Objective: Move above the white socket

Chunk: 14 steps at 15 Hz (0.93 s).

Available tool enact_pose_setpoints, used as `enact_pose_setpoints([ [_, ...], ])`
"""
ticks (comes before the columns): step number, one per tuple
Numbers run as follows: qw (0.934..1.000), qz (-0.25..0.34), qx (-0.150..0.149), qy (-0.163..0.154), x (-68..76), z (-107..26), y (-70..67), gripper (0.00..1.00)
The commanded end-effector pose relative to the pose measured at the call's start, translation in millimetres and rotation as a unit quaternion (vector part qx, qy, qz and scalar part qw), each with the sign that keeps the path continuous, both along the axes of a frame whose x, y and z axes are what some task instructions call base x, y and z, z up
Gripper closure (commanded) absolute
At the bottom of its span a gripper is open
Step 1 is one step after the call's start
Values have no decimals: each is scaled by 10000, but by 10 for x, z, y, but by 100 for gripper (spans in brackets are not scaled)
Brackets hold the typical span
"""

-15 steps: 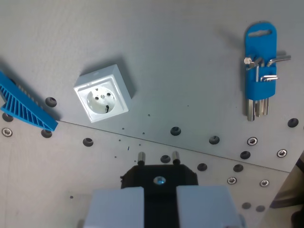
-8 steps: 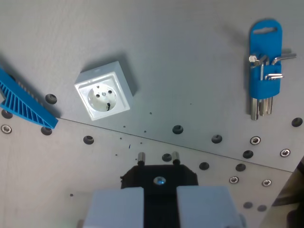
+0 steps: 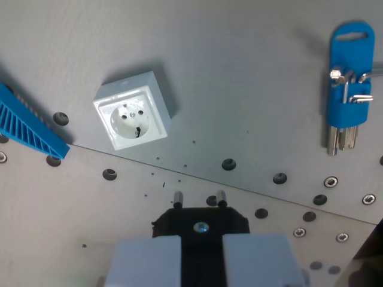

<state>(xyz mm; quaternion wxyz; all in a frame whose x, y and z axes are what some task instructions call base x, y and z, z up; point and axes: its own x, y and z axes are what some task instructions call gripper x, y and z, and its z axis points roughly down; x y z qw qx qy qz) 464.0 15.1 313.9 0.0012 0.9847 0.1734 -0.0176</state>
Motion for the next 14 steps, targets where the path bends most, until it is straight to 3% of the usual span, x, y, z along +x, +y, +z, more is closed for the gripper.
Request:
enact_pose_setpoints([
  [1, 9975, 443, 21, -553, -95, -152, 25, 100],
  [14, 9939, 1025, 41, -412, -350, -810, 178, 100],
])
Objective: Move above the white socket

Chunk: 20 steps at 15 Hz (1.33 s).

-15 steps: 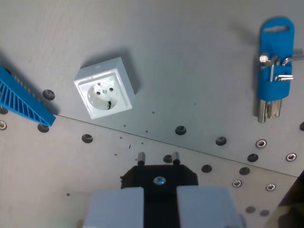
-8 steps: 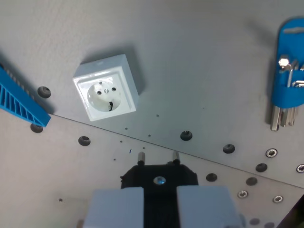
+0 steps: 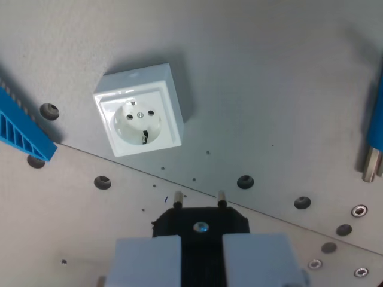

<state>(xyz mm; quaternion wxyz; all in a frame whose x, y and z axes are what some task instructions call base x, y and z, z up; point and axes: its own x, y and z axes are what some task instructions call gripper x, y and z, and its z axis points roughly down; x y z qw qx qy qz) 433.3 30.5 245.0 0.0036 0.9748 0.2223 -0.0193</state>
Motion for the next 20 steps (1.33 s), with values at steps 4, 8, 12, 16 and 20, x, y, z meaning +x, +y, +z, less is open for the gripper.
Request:
enact_pose_setpoints([
  [4, 9968, 681, 89, -399, -129, -326, 79, 100],
  [8, 9958, 818, 99, -402, -220, -530, 131, 100],
  [12, 9951, 903, 96, -401, -304, -734, 175, 100],
  [16, 9944, 981, 83, -392, -365, -937, 213, 100],
  [20, 9940, 1020, 50, -388, -419, -1107, 244, 100],
])
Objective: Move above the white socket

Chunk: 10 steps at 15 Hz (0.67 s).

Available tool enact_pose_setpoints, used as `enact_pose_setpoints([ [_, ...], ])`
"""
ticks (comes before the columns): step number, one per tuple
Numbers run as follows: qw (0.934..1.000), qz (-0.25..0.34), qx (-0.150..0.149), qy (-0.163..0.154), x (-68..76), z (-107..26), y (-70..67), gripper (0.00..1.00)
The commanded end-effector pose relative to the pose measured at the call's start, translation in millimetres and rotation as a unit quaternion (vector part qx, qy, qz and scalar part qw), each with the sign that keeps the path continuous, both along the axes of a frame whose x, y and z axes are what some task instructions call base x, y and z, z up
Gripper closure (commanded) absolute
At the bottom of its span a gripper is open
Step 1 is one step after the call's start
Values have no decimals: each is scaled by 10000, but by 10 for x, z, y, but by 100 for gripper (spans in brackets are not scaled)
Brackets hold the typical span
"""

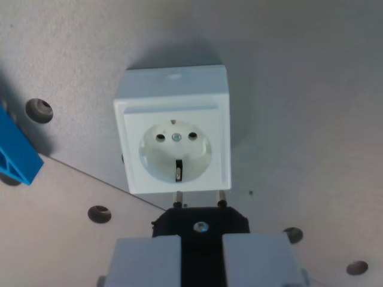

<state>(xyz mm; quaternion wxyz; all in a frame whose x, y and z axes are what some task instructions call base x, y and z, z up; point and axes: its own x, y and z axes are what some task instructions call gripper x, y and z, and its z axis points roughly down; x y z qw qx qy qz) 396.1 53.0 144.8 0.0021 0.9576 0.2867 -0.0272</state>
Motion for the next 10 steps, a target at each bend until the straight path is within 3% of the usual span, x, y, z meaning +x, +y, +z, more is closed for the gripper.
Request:
enact_pose_setpoints([
  [1, 9982, 361, 66, -466, -61, -138, 25, 100],
  [10, 9981, 311, 37, -535, -164, -298, 50, 100],
])
